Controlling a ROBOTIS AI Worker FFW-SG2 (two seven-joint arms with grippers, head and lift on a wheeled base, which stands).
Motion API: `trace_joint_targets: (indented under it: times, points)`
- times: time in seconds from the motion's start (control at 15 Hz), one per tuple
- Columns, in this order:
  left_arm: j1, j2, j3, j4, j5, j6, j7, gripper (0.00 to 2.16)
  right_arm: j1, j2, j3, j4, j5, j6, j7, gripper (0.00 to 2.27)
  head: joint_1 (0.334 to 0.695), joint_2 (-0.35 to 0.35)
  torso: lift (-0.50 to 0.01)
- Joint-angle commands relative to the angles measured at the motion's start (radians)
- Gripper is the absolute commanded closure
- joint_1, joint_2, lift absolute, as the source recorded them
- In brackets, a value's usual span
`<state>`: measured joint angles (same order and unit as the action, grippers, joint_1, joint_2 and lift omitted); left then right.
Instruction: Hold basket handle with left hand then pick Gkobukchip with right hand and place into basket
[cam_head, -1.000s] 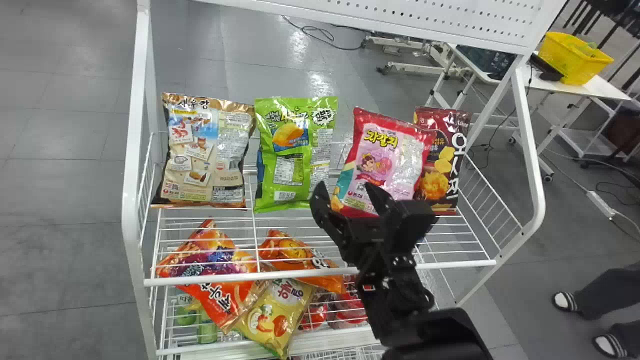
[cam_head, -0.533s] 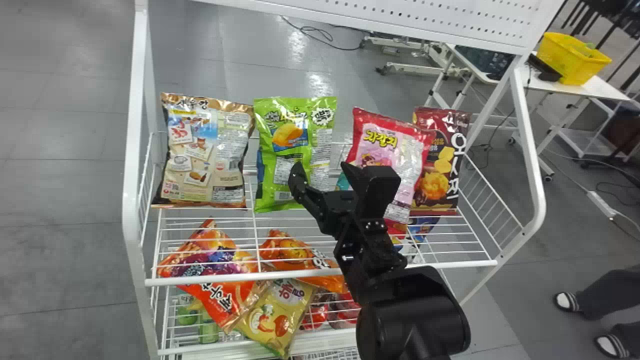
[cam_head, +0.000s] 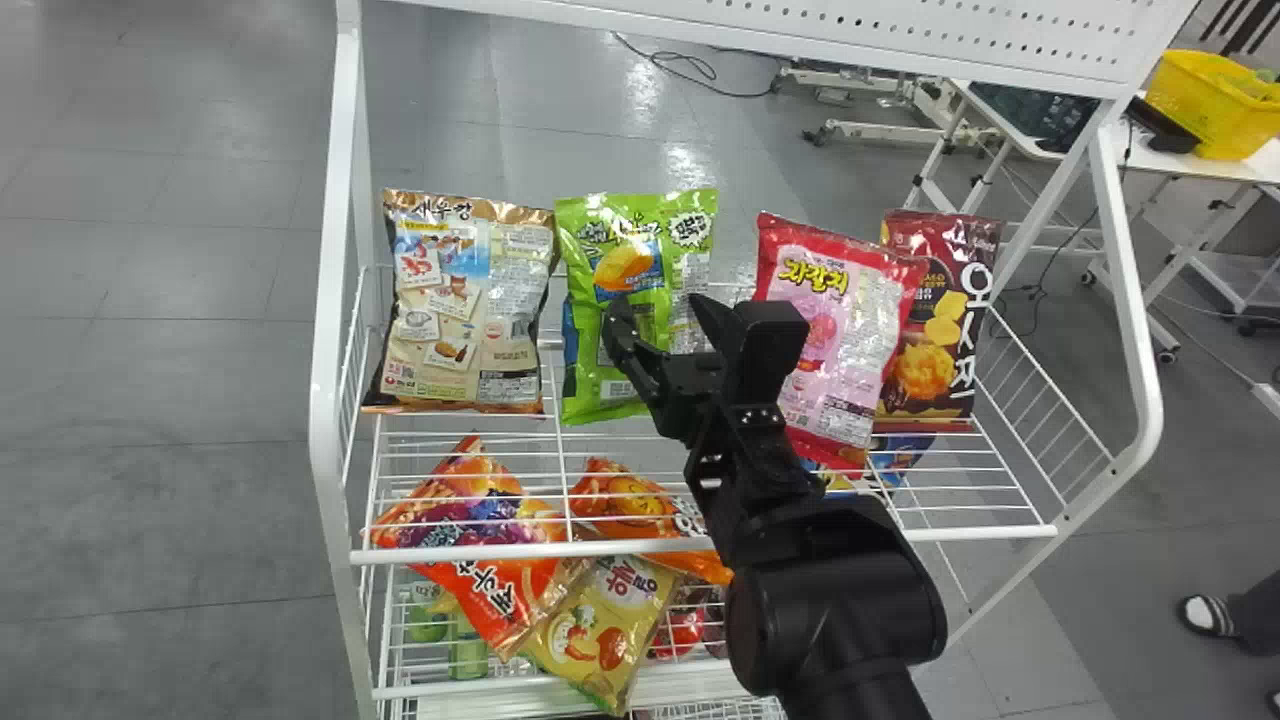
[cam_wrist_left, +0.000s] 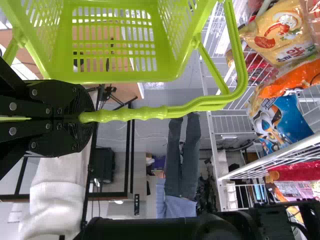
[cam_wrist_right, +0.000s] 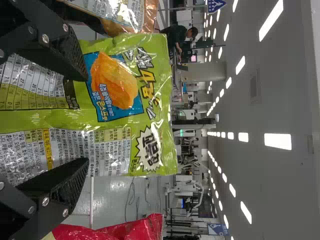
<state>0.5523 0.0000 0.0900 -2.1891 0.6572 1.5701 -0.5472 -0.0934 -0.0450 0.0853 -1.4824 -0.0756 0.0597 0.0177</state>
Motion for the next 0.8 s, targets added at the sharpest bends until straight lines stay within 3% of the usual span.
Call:
trace_joint_targets:
  times: [0.0,0.07,0.2,0.73]
  points:
    - [0.000,-0.003,-0.004,0.002,-0.002,0.001,-0.007,1.97,-0.009,-0.001,-0.012,0.004,-0.007,0.072,0.050,0.99,0.695,-0.266,-0.032]
    - [0.000,-0.003,-0.006,0.002,-0.004,0.001,-0.007,1.97,-0.003,-0.001,-0.013,-0.010,-0.013,0.093,0.051,1.37,0.695,-0.263,-0.032]
    - [0.000,-0.003,-0.015,0.002,-0.008,0.001,-0.005,1.97,0.031,-0.006,-0.009,-0.065,-0.009,0.087,0.047,1.60,0.695,-0.260,-0.032]
    - [0.020,-0.003,-0.033,-0.041,-0.016,0.001,-0.002,1.97,0.130,-0.024,-0.032,-0.268,-0.053,0.084,0.007,1.65,0.695,-0.307,-0.032]
